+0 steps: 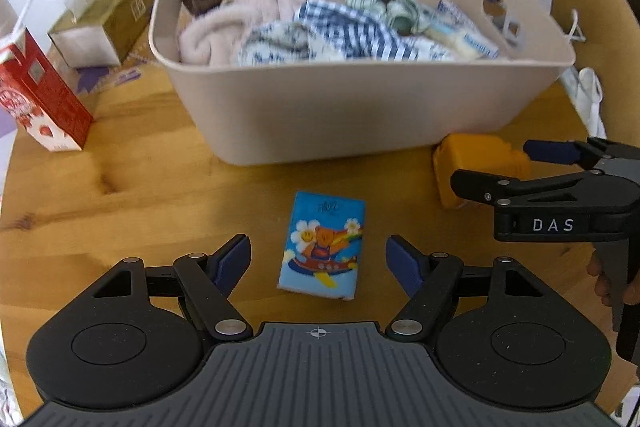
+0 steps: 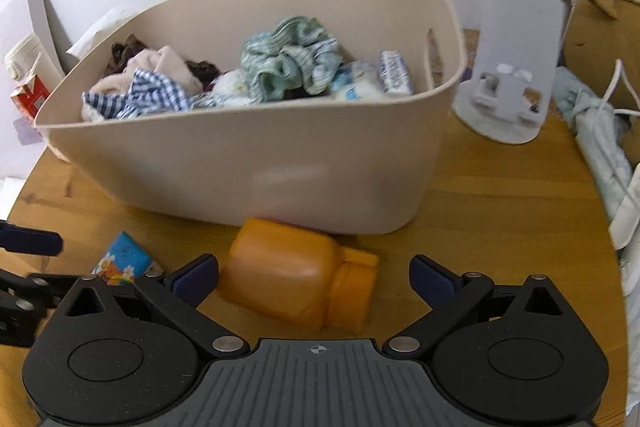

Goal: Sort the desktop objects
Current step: 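Move left tool to the blue tissue pack while right tool reaches the orange bottle, then close left tool on the tissue pack while right tool grips the orange bottle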

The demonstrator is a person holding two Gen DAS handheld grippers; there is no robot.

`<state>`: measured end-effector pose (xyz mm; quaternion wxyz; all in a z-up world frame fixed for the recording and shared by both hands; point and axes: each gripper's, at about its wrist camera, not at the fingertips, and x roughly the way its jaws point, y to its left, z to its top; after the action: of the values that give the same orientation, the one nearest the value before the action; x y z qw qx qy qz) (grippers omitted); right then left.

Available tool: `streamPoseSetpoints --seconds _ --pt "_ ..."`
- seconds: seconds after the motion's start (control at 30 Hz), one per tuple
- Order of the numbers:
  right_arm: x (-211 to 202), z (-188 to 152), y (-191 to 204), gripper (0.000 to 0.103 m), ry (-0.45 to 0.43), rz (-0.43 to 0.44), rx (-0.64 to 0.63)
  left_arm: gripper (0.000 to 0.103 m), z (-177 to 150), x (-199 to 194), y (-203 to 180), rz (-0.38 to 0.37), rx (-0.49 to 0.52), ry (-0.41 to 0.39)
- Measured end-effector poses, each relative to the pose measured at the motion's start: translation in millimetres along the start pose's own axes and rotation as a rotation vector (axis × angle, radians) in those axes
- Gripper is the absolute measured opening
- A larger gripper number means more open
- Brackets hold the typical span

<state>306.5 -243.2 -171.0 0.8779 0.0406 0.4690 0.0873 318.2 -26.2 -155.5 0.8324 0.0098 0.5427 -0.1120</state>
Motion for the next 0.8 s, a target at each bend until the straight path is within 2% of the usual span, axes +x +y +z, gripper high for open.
streamPoseSetpoints --seconds 0.37,0.43,0.5,0.57,0.8 --pt "18.1 -2.3 8.2 0.103 0.039 -0.035 -0.019 0.075 -4.0 28.9 7.0 0.008 -0.018 0.047" --pt "17.7 -2.3 10.3 0.103 0.036 -0.046 -0.027 0.066 -4.3 31.3 7.3 -0.002 -0.018 0.053" --pt "16.7 -2.9 12.2 0.093 0.028 -0.050 -0.046 0.054 -4.9 32.3 6.2 -0.005 0.001 0.047" --pt "16.4 -2.8 13.1 0.089 0.027 -0.047 -0.050 0.048 -5.7 31.4 4.7 -0.008 0.024 0.033" --pt "10.0 -8.6 8.6 0.088 0.030 -0.044 -0.040 0.046 -9.8 29.1 5.4 -0.006 0.025 0.038"
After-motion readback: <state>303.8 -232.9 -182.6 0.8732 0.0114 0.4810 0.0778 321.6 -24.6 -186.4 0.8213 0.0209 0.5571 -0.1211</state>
